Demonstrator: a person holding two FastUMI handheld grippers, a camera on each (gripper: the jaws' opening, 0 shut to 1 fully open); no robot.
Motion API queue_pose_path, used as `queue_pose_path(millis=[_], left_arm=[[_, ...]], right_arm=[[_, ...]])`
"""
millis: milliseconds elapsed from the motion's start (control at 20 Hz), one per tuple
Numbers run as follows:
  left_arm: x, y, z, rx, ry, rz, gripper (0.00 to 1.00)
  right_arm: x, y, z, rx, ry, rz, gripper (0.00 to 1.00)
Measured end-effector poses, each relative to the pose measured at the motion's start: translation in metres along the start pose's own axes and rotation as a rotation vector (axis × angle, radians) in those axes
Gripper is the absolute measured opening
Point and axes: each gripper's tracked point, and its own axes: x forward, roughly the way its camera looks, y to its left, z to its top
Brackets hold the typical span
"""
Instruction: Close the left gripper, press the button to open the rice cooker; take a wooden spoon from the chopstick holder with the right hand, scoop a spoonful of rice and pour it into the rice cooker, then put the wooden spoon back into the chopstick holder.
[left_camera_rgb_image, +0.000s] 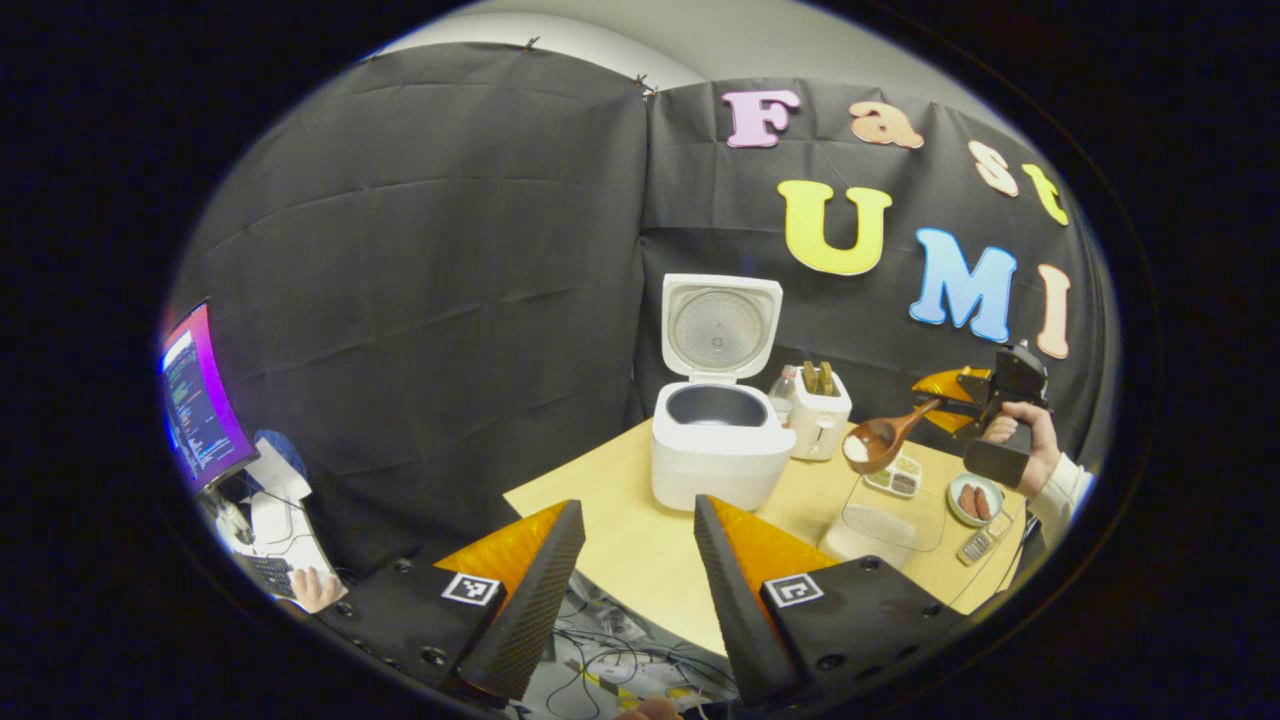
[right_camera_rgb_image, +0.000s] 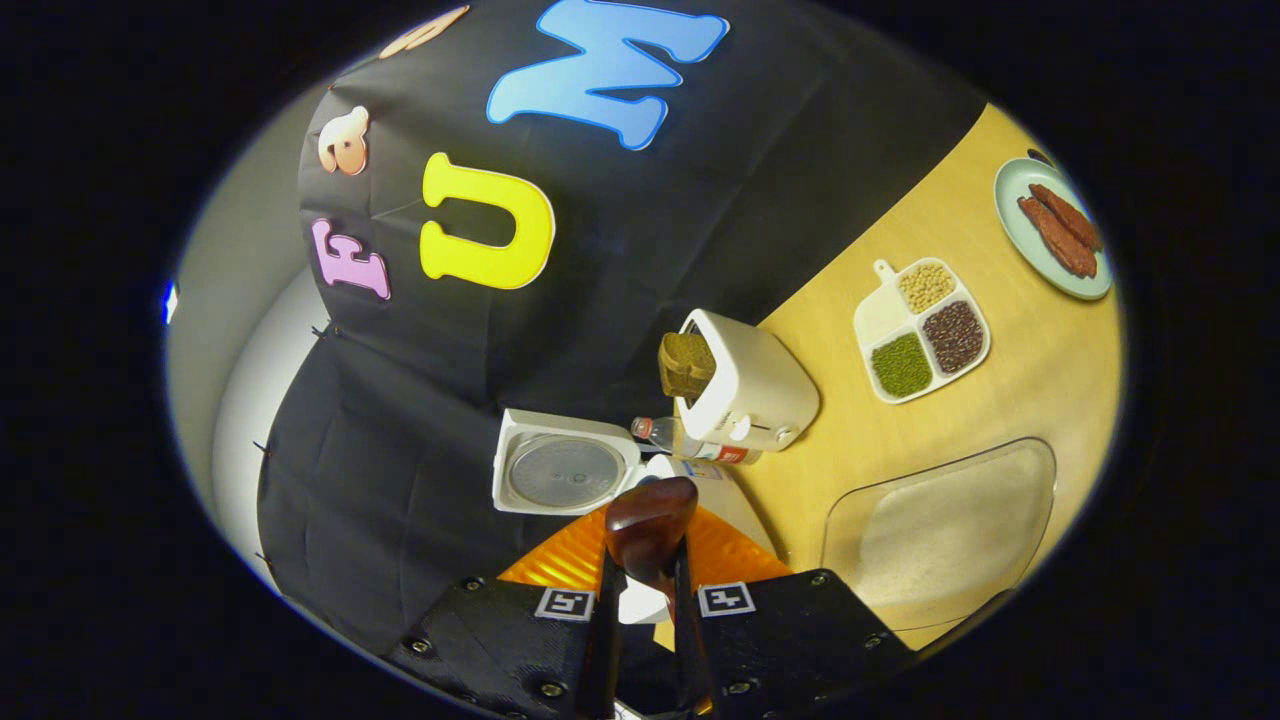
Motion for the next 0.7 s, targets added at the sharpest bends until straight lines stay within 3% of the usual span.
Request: queue_pose_path(millis=[100, 200, 300, 500, 550, 600, 700], left_arm=[[0.001, 0.001, 0.000, -0.004, -0.002, 0.010, 0.87], [0.002, 0.003, 0.002, -0.012, -0.004, 0.023, 0.75], [0.007, 0.010, 0.003, -0.023, -0.001, 0.035, 0.75], [0.011, 0.025, 0.000, -0.043, 0.005, 0.065, 0.75], [0.011, 0.029, 0.001, -0.048, 0.005, 0.073, 0.81], [0.010, 0.033, -0.003, -0.051, 0.007, 0.082, 0.75], [0.009, 0.041, -0.005, -0.059, 0.013, 0.101, 0.75]], right_arm=[[0.015, 0.020, -0.002, -0.012, -0.001, 0.024, 0.23], [0.038, 0.039, -0.005, -0.015, 0.000, 0.050, 0.23], [0.064, 0.054, -0.010, -0.033, 0.006, 0.065, 0.23], [0.117, 0.072, -0.028, -0.149, 0.013, 0.055, 0.23], [0.130, 0.073, -0.035, -0.181, 0.019, 0.047, 0.23], [0.145, 0.074, -0.041, -0.213, 0.026, 0.036, 0.23], [0.173, 0.073, -0.051, -0.277, 0.036, 0.015, 0.23]])
